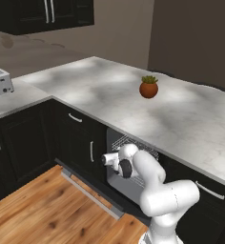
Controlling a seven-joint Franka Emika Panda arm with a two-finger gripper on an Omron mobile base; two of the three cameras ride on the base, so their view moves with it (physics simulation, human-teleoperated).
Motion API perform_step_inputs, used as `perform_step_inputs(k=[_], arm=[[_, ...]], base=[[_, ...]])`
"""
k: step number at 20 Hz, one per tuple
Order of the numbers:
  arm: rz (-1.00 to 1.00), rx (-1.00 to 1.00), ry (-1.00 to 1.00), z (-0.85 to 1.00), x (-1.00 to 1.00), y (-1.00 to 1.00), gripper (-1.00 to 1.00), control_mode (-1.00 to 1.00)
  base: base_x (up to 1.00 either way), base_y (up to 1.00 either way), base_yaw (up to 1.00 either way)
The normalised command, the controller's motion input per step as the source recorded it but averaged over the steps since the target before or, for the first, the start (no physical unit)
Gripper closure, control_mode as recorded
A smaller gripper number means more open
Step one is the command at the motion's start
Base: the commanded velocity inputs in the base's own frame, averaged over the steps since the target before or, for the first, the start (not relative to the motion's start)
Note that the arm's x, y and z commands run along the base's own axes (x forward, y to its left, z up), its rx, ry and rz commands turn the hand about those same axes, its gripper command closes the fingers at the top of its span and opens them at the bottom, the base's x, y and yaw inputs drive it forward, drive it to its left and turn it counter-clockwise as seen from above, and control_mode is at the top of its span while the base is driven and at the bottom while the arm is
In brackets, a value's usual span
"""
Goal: Open the dishwasher door and pull out the top rack.
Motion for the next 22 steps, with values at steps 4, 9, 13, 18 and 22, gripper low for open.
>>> perform_step_inputs(k=[4, 9, 13, 18, 22], arm=[[0.00, 0.00, 0.06, -0.19, 0.28, -0.09, -1.00, -1.00], [0.00, 0.04, 0.10, -0.23, 0.15, -0.05, -1.00, -1.00], [0.00, 0.09, 0.13, -0.34, 0.00, 0.00, -1.00, -1.00], [0.00, 0.13, 0.15, -0.40, 0.00, 0.00, -1.00, -1.00], [0.00, 0.10, 0.14, -0.53, -0.02, 0.15, -1.00, -1.00]], base=[[0.00, 0.00, 0.00], [0.00, 0.00, 0.00], [0.00, 0.00, 0.00], [0.00, 0.00, 0.00], [0.00, 0.00, 0.00]])
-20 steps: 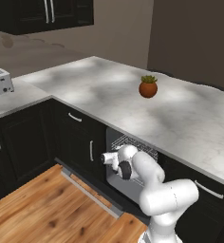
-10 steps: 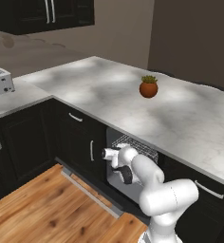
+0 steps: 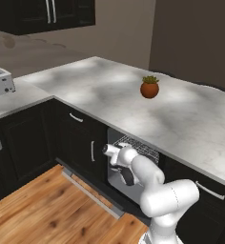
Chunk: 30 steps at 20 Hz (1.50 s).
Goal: Open the dishwasher door and pull out the top rack.
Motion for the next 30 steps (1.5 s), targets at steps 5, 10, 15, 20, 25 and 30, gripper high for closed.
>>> perform_step_inputs(k=[5, 10, 15, 20, 25, 30], arm=[[0.00, 0.06, 0.11, -0.61, -0.16, 0.36, -1.00, -1.00], [0.00, 0.04, 0.08, -0.70, -0.35, 0.52, -1.00, -1.00], [0.00, 0.00, 0.05, -0.76, -0.52, 0.67, -1.00, -1.00], [0.00, 0.00, 0.02, -0.76, -0.65, 0.77, -1.00, -1.00], [0.00, 0.00, 0.04, -0.66, -0.64, 0.76, -1.00, -1.00], [0.00, 0.05, 0.08, -0.49, -0.55, 0.71, -1.00, -1.00]], base=[[0.00, 0.00, 0.00], [0.00, 0.00, 0.00], [0.00, 0.00, 0.00], [0.00, 0.00, 0.00], [0.00, 0.00, 0.00], [0.00, 0.00, 0.00]])
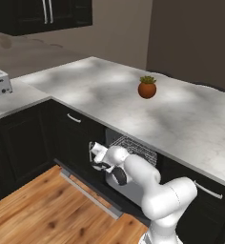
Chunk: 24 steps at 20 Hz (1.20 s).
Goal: Open the dishwasher door and pull out the top rack.
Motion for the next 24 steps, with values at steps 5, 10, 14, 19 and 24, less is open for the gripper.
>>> perform_step_inputs(k=[5, 10, 14, 19, 24], arm=[[0.00, 0.10, 0.11, -0.34, -0.48, 0.67, -1.00, -1.00], [0.00, 0.12, 0.12, -0.31, -0.45, 0.66, -1.00, -1.00], [0.00, 0.12, 0.11, -0.31, -0.47, 0.62, -1.00, -1.00], [0.00, 0.11, 0.08, -0.29, -0.54, 0.61, -1.00, -1.00], [0.00, 0.09, 0.04, -0.26, -0.66, 0.63, -1.00, -1.00]], base=[[0.00, 0.00, 0.00], [0.00, 0.00, 0.00], [0.00, 0.00, 0.00], [0.00, 0.00, 0.00], [0.00, 0.00, 0.00]])
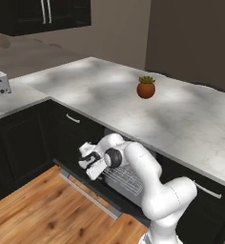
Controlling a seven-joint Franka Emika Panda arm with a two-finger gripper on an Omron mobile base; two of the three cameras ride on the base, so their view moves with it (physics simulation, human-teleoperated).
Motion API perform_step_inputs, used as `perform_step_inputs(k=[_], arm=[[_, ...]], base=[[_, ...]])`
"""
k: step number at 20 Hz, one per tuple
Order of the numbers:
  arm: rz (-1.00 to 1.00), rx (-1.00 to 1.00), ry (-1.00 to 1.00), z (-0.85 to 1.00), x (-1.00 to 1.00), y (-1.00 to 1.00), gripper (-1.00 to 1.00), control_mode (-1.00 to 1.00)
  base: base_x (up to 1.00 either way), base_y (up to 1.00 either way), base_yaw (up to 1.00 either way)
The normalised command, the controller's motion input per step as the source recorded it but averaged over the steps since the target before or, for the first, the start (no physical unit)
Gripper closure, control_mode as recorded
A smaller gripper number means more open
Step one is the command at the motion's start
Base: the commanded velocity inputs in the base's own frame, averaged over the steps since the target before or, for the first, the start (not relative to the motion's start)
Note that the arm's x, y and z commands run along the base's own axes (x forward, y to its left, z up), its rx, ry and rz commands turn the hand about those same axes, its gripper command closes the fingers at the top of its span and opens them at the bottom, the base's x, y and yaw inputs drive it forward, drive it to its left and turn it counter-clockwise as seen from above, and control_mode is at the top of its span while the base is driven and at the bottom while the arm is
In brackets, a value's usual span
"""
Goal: Open the dishwasher door and pull out the top rack.
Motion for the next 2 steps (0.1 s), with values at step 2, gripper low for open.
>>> perform_step_inputs(k=[2], arm=[[0.00, 0.09, 0.00, -0.22, -0.70, 0.64, -1.00, -1.00]], base=[[0.00, 0.00, 0.00]])
